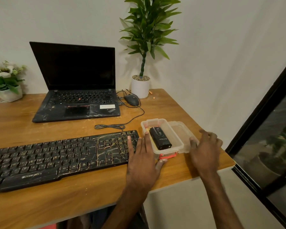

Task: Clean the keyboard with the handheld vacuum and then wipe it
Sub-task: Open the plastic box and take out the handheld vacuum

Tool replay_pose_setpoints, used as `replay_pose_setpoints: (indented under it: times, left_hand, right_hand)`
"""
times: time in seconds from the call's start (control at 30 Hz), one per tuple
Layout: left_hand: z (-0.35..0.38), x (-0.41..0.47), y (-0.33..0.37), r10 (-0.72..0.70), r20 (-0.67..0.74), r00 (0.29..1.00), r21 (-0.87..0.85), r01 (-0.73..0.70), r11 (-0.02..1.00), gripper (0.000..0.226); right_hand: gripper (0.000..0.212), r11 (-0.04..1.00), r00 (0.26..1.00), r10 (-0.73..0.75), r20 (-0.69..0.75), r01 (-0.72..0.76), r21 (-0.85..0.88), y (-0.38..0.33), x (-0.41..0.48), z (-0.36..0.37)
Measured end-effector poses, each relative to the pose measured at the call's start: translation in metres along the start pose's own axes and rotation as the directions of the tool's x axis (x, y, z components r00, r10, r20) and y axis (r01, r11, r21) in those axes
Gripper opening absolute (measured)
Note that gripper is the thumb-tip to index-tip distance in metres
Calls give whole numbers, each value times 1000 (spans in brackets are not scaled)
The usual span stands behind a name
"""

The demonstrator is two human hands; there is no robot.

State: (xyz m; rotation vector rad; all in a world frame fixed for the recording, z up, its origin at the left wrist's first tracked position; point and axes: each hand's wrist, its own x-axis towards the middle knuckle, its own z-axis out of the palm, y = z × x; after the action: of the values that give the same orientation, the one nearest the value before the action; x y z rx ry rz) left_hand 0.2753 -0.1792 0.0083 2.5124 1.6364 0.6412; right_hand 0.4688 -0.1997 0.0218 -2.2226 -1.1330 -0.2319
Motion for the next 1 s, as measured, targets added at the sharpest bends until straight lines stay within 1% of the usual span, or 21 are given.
replay_pose_setpoints:
  times: [0.07,0.1,0.13,0.17,0.2,0.23,0.27,0.33,0.4,0.47,0.53,0.6,0.67,0.7,0.77,0.8,0.87,0.9,0.93,0.97,1.0]
  left_hand:
    - [2,-2,-1,15,-46,999,22,-14,1000,104]
    - [2,-2,-1,19,-59,998,49,-16,999,102]
    - [0,-2,0,34,-58,998,64,-30,997,97]
    - [0,-3,0,46,-36,998,77,-43,996,91]
    - [2,-4,0,45,-10,999,71,-44,997,85]
    - [3,-5,-1,42,-1,999,65,-42,997,82]
    - [1,-5,-2,31,7,999,59,-31,998,82]
    - [6,-7,-4,24,4,1000,50,-24,998,85]
    - [13,-8,-6,46,-40,998,51,-44,998,86]
    - [15,-7,-7,65,-82,995,54,-60,997,88]
    - [14,-7,-7,81,-102,992,38,-77,996,89]
    - [14,-9,-8,81,-96,992,-11,-82,997,87]
    - [10,-11,-11,76,-92,993,-77,-83,994,85]
    - [7,-12,-13,77,-89,993,-117,-87,989,85]
    - [-2,-15,-20,82,-91,992,-186,-98,978,87]
    - [-7,-19,-24,79,-107,991,-223,-102,969,89]
    - [-18,-28,-36,47,-187,981,-349,-112,930,86]
    - [-26,-33,-44,0,-230,973,-460,-109,881,82]
    - [-33,-38,-55,-58,-250,966,-592,-105,799,77]
    - [-39,-43,-67,-109,-254,961,-711,-109,695,74]
    - [-45,-48,-79,-144,-251,957,-793,-118,597,79]
  right_hand:
    - [34,967,993,-121,7,116,226,-28,-8,-10]
    - [29,934,980,-199,30,180,309,-45,-12,-15]
    - [26,908,960,-274,55,240,344,-60,-17,-18]
    - [26,895,938,-338,69,298,333,-74,-20,-18]
    - [26,893,918,-387,86,350,282,-84,-22,-15]
    - [27,901,902,-414,119,388,196,-92,-22,-11]
    - [30,914,897,-406,177,395,96,-97,-21,-7]
    - [35,938,897,-310,315,344,-55,-103,-19,0]
    - [40,953,889,-230,395,288,-95,-104,-17,2]
    - [45,953,891,-215,399,281,-113,-107,-14,3]
    - [51,947,908,-243,342,298,-120,-109,-14,3]
    - [54,956,928,-270,258,290,-42,-109,-17,4]
    - [56,959,943,-257,212,222,177,-104,-18,5]
    - [59,935,947,-245,208,174,308,-102,-17,4]
    - [59,837,949,-226,221,73,543,-101,-16,0]
    - [54,763,945,-219,242,11,647,-103,-19,-5]
    - [45,570,918,-226,326,-147,808,-112,-31,-19]
    - [46,475,897,-234,375,-231,849,-118,-40,-27]
    - [48,397,870,-250,425,-308,865,-122,-48,-33]
    - [52,332,837,-278,472,-377,865,-127,-57,-37]
    - [55,275,801,-310,512,-439,855,-130,-66,-39]
